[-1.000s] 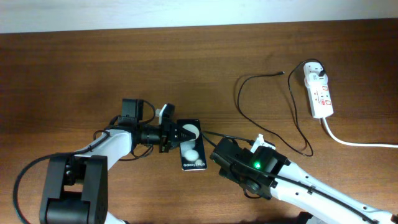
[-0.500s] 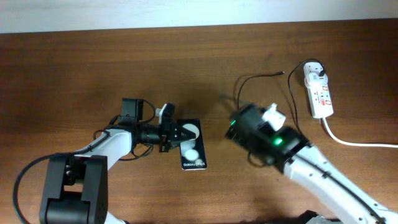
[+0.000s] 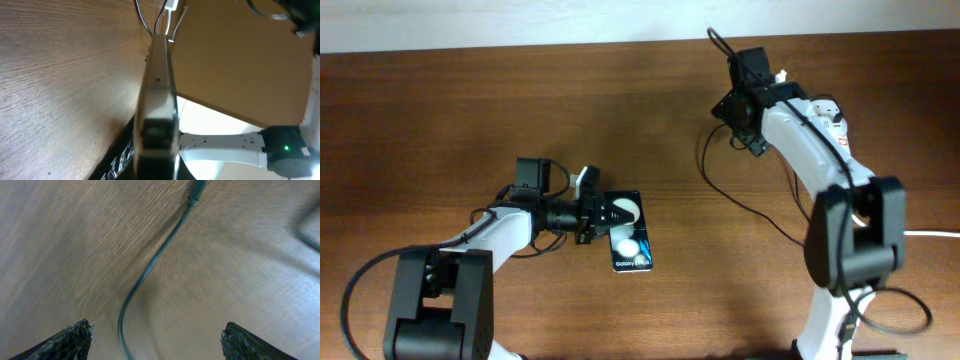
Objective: Plug charger to phone and switch on socket
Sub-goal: 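Move the right gripper to the black charging cable near the power strip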
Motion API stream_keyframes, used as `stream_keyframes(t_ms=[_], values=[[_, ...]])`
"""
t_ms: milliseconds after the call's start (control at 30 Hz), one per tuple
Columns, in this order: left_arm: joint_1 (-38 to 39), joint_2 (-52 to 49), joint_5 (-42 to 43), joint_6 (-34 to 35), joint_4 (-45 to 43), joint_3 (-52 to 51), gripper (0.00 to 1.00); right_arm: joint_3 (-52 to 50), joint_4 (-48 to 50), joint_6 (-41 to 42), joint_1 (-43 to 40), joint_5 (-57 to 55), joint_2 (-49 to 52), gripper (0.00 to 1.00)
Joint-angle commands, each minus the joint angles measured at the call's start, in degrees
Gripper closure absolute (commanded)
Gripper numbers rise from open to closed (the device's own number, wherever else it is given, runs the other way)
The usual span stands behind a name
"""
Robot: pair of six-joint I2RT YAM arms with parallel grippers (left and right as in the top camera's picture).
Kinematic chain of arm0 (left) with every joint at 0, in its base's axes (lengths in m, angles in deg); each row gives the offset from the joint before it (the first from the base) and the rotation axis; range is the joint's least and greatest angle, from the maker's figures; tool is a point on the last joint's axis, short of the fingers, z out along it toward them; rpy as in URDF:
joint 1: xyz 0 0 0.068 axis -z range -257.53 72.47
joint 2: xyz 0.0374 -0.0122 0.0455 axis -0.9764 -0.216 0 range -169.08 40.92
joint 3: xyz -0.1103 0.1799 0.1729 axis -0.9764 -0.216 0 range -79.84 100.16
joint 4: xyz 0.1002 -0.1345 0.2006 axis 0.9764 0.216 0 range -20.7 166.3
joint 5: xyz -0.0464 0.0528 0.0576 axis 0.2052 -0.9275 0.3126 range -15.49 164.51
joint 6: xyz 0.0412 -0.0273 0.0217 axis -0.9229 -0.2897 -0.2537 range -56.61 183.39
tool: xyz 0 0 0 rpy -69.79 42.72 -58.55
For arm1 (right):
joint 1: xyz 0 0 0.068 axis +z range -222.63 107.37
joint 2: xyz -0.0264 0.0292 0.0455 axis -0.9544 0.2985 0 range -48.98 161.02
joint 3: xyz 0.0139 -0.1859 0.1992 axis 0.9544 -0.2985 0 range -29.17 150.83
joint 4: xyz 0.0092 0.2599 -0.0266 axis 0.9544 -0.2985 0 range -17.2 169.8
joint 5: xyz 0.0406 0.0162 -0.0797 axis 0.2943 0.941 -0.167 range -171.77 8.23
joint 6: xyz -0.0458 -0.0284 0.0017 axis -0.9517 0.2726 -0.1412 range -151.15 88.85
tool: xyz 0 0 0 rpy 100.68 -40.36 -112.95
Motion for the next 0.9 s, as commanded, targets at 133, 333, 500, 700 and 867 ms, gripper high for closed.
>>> stream_keyframes(t_ms=[133, 333, 500, 700, 867], values=[[0.02, -0.07, 1.44, 1.4, -0.09, 0.94, 1.0, 1.18, 11.87, 3.98, -4.57, 3.54, 10.19, 0.28], [0.02, -0.07, 0.13, 1.42, -0.09, 0.94, 1.0, 1.11, 13.55, 1.68, -5.27, 3.19, 11.37, 0.64], [0.02, -0.07, 0.13, 1.4, -0.09, 0.94, 1.0, 1.11, 13.35, -8.94, -5.2, 8.48, 12.61, 0.88], [0.02, -0.07, 0.15, 1.4, -0.09, 0.94, 1.0, 1.11, -4.96, -29.11, -3.63, 13.03, 12.61, 0.96], [0.02, -0.07, 0.13, 1.4, -0.09, 0.94, 1.0, -0.68, -16.63, -37.22, 1.16, 12.13, 12.63, 0.95]])
